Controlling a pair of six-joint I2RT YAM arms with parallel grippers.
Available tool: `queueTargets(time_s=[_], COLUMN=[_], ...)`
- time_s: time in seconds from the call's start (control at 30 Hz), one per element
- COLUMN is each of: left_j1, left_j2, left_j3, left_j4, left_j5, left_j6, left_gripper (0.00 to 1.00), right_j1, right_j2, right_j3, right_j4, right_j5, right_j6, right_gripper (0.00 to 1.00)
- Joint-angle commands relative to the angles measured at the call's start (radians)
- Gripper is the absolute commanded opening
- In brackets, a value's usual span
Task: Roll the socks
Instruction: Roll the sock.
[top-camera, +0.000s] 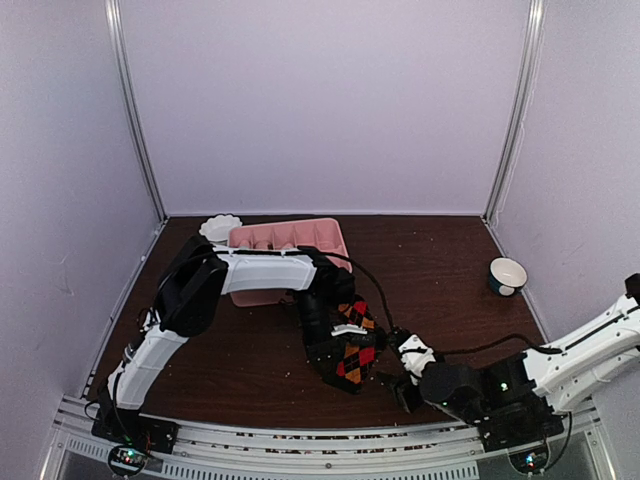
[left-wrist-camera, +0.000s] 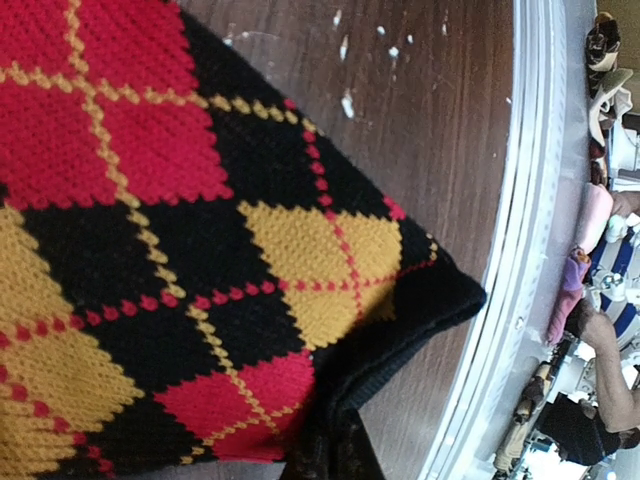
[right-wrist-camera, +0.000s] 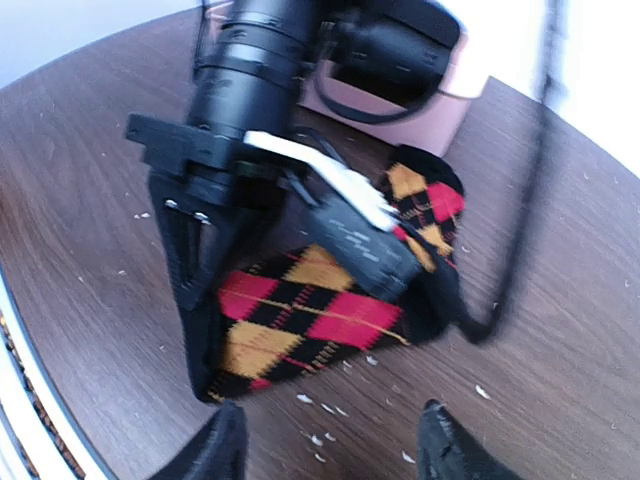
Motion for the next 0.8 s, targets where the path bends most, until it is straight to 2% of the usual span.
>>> queueTargets(time_s=[0.0,0.1,0.3,0.77], left_j1=[0.007,0.010,0.012,0.012], left_j2=[0.064,0.066,0.073,0.075], left_j3=[0.005,0.004,0.011,0.015], left_j4=[0.005,0.005,0.000,-0.010], left_j5=[-0.036,-0.032,-0.028,-0.026], left_j6=[-0.020,-0.018,-0.015,-0.003], left_gripper=[0.00,0.00,0.00,0.00], right_j1=[0.020,0.022,0.022,0.005], right_j2=[0.199,0.312,0.453,0.592], right_j3=[0.122,0.187,0.274,0.276], right_j4=[0.082,0.115,0.127,0.046], right_j5=[0.022,-0.004,-0.021,-0.031], right_j6=[-0.119,-0.150,-0.162,-0.051], right_gripper=[0.51,0.42,0.34,0.25])
